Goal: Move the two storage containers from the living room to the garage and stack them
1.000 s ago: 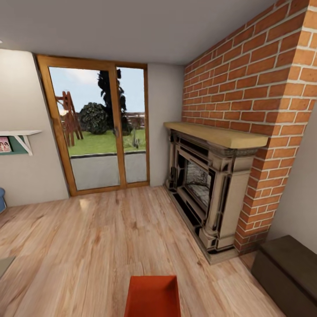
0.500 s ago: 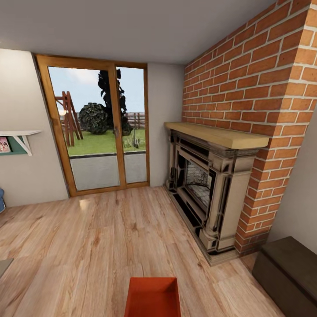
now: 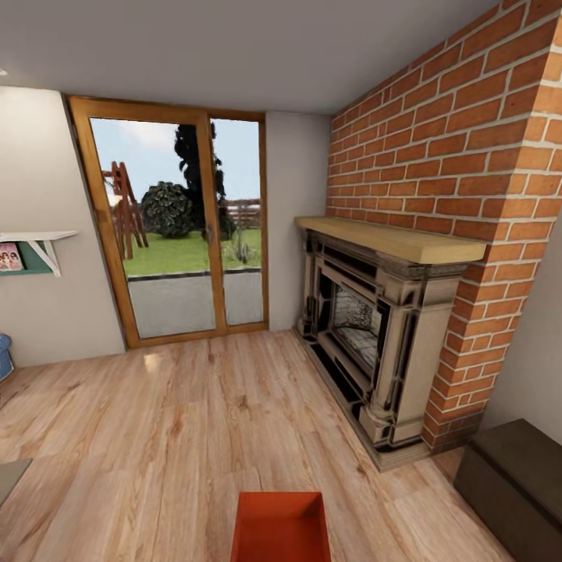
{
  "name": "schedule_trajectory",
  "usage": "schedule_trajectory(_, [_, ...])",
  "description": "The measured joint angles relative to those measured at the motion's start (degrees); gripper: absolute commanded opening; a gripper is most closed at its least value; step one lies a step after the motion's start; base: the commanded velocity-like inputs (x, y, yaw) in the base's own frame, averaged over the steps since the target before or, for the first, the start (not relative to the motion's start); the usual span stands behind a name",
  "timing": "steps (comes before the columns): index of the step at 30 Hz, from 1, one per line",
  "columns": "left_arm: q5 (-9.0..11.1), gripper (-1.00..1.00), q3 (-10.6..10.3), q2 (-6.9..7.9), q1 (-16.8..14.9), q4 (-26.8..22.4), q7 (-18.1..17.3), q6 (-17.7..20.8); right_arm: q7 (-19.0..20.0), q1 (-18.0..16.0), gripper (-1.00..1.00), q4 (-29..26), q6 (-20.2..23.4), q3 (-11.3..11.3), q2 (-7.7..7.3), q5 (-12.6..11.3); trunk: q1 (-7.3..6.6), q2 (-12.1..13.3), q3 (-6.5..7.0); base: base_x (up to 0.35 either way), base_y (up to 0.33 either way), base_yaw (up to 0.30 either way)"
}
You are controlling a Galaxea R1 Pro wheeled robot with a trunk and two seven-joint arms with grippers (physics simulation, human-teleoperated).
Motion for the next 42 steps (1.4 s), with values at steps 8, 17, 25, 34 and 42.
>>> schedule_trajectory(8, [0.00, 1.00, 0.00, 0.00, -0.02, -0.01, -0.01, 0.00, 0.00, 0.00, 1.00, 0.00, 0.01, 0.05, 0.18, 0.00, 0.00, 0.00, 0.00, 0.000, 0.063, 0.000])
schedule_trajectory(17, [0.00, 1.00, 0.00, 0.00, -0.02, -0.03, -0.01, 0.00, 0.00, 0.00, 1.00, 0.00, 0.02, 0.07, 0.18, 0.00, 0.00, 0.00, 0.00, 0.000, 0.001, 0.000])
schedule_trajectory(25, [-0.01, 1.00, 0.00, -0.04, -0.03, -0.05, -0.01, 0.00, 0.00, 0.00, 1.00, 0.00, 0.00, 0.07, 0.13, 0.00, 0.00, 0.00, 0.00, 0.000, -0.151, 0.000])
schedule_trajectory(34, [0.00, 1.00, 0.00, 0.00, 0.00, -0.03, -0.01, 0.00, 0.00, 0.00, 1.00, 0.00, 0.00, 0.07, -0.06, 0.00, 0.00, 0.00, 0.00, 0.000, -0.042, 0.000])
schedule_trajectory(42, [0.13, 1.00, 0.00, 0.00, 0.01, -0.04, 0.02, 0.00, 0.03, 0.00, 1.00, 0.00, 0.13, 0.07, 0.09, -0.01, 0.00, 0.00, 0.00, 0.000, 0.000, 0.000])
